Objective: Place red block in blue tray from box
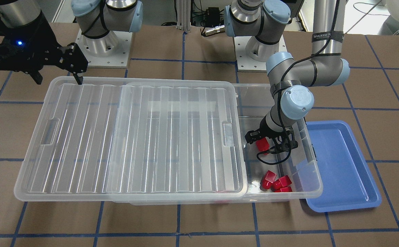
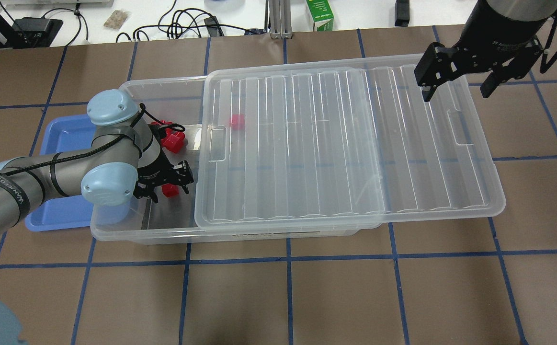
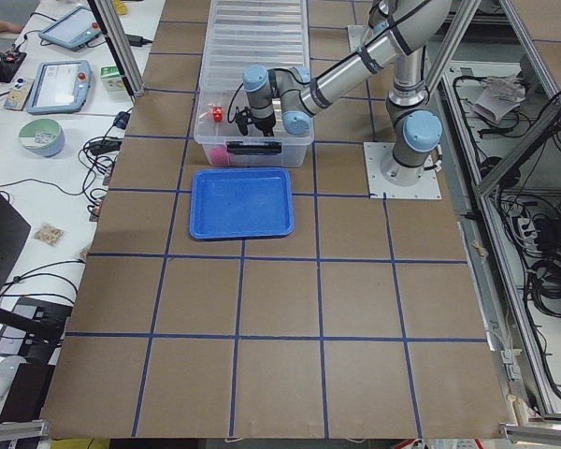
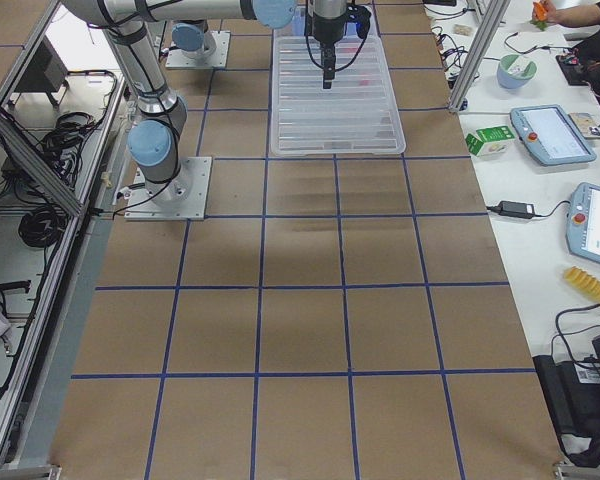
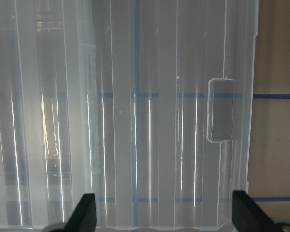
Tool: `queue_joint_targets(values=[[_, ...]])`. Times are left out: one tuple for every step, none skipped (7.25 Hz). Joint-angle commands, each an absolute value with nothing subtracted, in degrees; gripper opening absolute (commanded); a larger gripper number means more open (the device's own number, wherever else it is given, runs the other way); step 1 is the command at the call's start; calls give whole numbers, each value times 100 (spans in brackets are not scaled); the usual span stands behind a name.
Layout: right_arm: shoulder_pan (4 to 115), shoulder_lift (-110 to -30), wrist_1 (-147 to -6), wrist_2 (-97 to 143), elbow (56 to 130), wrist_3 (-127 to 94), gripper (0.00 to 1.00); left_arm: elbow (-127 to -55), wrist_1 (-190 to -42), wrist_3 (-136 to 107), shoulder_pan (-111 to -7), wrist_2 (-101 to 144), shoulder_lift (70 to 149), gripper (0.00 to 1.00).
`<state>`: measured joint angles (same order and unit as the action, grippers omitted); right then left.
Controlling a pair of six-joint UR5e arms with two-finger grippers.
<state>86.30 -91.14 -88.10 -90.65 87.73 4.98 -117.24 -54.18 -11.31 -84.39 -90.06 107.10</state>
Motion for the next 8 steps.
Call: queue_joint_targets(values=[[8657,-9105,-8895,-9106,8807,501,100,-11681,-5405,-1073,-8437,-9017,10688,3],[8657,-9097,-8895,-9071,8798,501,100,-11611,-5370,-1090,-8437,-9026,10635,0],[8666,-9114,-8895,-9062,8807,492,100,-11584,-5388,-1029,-8446,-9026,10609,0],[8666,-9114,-8895,-9062,8807,501,100,-11471,-5362,-933,-8472,-9026,10495,0],[8666,-9123,-8895,-9062,8807,492,100,-11183,-5535,-932,-8473,-9009,10338,0],[8666,-9123,-8895,-9088,8798,492,100,-10893,-5990,-932,-8473,-8991,10162,0],[8666,-9123,-8895,-9070,8807,492,100,-10437,-6673,-932,-8481,-8983,9986,0],[8666,-9123,-8895,-9062,8807,492,100,-9963,-7289,-932,-8499,-8982,9871,0]])
